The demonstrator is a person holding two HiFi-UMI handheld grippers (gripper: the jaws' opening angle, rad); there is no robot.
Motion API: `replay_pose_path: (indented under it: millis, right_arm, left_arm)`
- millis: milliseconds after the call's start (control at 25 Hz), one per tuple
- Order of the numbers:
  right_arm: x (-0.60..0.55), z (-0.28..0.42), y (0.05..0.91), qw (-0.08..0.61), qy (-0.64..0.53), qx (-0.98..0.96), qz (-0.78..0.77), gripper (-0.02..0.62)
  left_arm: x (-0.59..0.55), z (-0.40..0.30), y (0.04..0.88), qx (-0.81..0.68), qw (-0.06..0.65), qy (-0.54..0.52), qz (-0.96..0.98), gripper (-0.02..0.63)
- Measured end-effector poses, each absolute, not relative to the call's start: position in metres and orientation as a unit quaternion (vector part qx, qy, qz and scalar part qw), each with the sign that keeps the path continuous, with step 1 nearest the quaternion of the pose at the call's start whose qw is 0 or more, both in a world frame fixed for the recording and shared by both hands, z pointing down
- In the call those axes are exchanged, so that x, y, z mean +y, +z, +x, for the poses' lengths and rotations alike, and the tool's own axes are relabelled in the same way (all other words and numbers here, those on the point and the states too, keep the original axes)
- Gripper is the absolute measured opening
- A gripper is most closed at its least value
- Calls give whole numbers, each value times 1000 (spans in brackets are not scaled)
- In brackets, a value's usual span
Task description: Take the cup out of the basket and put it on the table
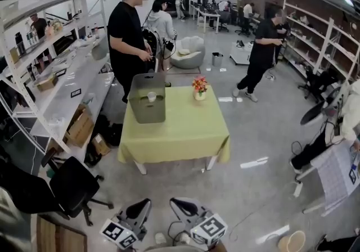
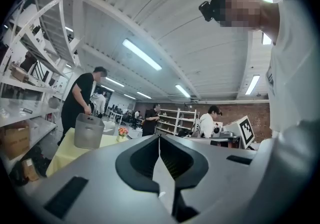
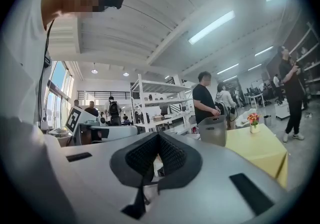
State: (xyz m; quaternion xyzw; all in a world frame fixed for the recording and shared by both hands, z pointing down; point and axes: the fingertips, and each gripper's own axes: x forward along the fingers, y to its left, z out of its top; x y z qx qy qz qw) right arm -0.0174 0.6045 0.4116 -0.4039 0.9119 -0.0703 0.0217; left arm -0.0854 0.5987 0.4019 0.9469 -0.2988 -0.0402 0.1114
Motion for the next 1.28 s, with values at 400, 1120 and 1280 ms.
replay_pose_path:
  millis: [400, 1120, 1280]
  right_arm:
    - [602, -11, 399, 52, -57, 919, -387, 8]
    - [500, -50, 413, 31, -69, 905, -418, 8]
    - [485, -58, 418, 24, -69, 901, -428, 8]
  left_arm:
    - [598, -77, 404, -309, 115, -41, 943, 9]
    - [491, -116, 417, -287, 101, -11, 953, 9]
    - [475, -123, 418, -275, 96, -8, 957, 9]
